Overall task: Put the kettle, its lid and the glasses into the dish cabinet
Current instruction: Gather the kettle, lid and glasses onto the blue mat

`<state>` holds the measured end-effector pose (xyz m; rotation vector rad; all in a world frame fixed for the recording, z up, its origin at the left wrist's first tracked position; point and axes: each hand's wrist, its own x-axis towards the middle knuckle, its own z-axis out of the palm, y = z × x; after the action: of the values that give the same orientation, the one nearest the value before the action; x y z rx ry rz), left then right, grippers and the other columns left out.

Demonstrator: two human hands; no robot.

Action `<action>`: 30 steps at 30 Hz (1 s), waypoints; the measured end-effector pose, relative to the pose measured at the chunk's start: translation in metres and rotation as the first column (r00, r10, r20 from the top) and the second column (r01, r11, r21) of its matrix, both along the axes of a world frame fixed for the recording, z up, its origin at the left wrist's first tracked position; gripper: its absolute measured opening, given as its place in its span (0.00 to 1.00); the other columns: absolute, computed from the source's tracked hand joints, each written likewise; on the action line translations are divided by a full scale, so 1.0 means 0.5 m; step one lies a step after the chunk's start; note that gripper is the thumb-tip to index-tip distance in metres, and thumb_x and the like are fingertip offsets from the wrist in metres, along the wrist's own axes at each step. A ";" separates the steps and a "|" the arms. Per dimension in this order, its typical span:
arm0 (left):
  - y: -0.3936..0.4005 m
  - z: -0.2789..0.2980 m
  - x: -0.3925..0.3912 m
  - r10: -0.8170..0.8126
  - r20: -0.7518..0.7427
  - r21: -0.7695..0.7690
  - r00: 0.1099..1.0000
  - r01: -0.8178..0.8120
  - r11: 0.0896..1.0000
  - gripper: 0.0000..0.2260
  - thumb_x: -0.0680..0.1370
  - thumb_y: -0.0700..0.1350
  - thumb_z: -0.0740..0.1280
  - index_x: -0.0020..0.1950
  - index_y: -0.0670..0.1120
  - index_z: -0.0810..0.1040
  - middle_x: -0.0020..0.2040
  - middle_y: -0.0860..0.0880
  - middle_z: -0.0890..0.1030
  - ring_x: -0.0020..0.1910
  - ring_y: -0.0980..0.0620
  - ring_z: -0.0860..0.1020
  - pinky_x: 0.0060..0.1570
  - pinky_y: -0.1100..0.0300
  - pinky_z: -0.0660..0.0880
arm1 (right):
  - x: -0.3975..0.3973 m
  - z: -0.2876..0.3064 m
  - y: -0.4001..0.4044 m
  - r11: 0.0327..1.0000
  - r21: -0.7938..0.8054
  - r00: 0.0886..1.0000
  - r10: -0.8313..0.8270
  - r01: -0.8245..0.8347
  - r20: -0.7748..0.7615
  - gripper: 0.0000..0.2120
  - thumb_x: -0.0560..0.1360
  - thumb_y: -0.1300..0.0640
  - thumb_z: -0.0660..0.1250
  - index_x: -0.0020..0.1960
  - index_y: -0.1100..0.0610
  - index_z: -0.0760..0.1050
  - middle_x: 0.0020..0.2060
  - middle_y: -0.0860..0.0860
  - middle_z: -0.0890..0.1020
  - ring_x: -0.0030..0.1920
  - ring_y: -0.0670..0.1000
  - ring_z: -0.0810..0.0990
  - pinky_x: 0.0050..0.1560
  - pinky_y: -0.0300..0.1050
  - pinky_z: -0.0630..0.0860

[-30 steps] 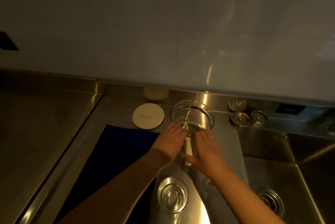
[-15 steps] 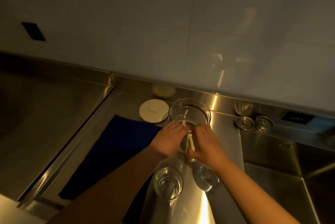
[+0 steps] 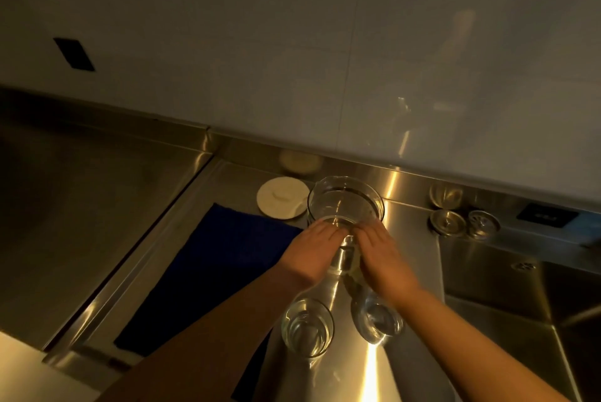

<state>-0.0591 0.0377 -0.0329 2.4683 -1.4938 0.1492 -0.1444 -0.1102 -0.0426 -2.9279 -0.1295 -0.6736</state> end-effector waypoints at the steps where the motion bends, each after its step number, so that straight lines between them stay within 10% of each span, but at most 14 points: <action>1: 0.000 0.001 -0.002 0.000 -0.006 -0.004 1.000 0.000 1.000 0.22 0.78 0.37 0.61 0.71 0.46 0.64 0.67 0.47 0.71 0.68 0.50 0.66 0.71 0.60 0.52 | 0.000 0.002 -0.008 1.000 0.006 1.000 0.023 -0.023 -0.013 0.26 0.60 0.70 0.73 0.57 0.63 0.75 0.53 0.59 0.79 0.57 0.59 0.77 0.63 0.56 0.68; 18: 0.009 -0.001 0.001 0.072 0.028 0.049 0.997 -0.073 0.996 0.15 0.79 0.38 0.57 0.66 0.46 0.68 0.64 0.48 0.72 0.66 0.51 0.66 0.71 0.61 0.51 | 0.012 0.016 0.009 0.996 -0.061 0.995 0.053 -0.058 -0.082 0.22 0.51 0.70 0.75 0.44 0.61 0.77 0.38 0.55 0.79 0.38 0.56 0.77 0.41 0.44 0.73; 30: 0.003 -0.012 -0.030 0.088 -0.039 0.008 0.995 -0.088 0.996 0.17 0.76 0.36 0.62 0.64 0.45 0.70 0.60 0.46 0.74 0.60 0.47 0.69 0.60 0.59 0.63 | 0.030 0.038 -0.084 0.976 0.020 0.932 0.215 -0.218 -0.293 0.02 0.74 0.60 0.67 0.46 0.56 0.76 0.41 0.50 0.79 0.45 0.51 0.76 0.49 0.41 0.65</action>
<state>-0.0741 0.0392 -0.0389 2.5286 -1.3725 0.1112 -0.1293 -0.1522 -0.0236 -2.9236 -0.4183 -0.2013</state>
